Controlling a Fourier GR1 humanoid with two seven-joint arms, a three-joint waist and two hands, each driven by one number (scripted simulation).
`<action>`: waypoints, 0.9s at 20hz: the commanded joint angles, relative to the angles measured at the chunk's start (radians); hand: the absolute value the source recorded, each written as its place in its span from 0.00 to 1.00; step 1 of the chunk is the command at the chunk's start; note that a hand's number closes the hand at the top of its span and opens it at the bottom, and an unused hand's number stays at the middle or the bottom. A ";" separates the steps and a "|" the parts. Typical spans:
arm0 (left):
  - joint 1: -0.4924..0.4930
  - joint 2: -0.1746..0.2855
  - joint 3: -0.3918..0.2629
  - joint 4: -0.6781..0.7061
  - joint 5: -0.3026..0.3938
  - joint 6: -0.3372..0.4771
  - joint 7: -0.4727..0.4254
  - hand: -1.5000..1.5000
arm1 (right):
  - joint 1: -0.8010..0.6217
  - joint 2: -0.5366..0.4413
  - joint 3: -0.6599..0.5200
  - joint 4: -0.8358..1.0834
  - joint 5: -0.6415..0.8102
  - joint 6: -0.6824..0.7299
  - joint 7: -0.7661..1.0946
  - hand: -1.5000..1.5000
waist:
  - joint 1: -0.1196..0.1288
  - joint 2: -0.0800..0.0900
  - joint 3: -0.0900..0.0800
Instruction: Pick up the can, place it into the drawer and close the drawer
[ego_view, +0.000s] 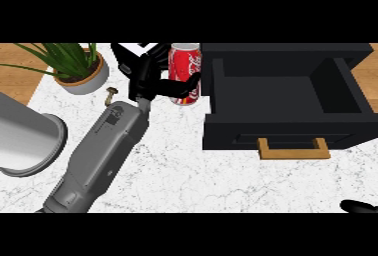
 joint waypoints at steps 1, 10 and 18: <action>-0.100 -0.020 0.007 -0.078 -0.013 0.052 0.137 1.00 | -0.028 -0.041 -0.037 -0.017 -0.030 0.001 0.069 0.00 | 0.000 -0.001 0.000; -0.362 -0.062 0.045 0.062 -0.099 0.100 0.260 1.00 | -0.073 -0.003 0.018 0.012 0.022 -0.026 0.052 0.00 | -0.014 0.006 0.000; -0.584 -0.092 0.039 0.198 -0.082 0.167 0.355 1.00 | 0.004 0.037 0.045 -0.035 0.037 -0.003 0.001 0.00 | -0.039 0.008 0.001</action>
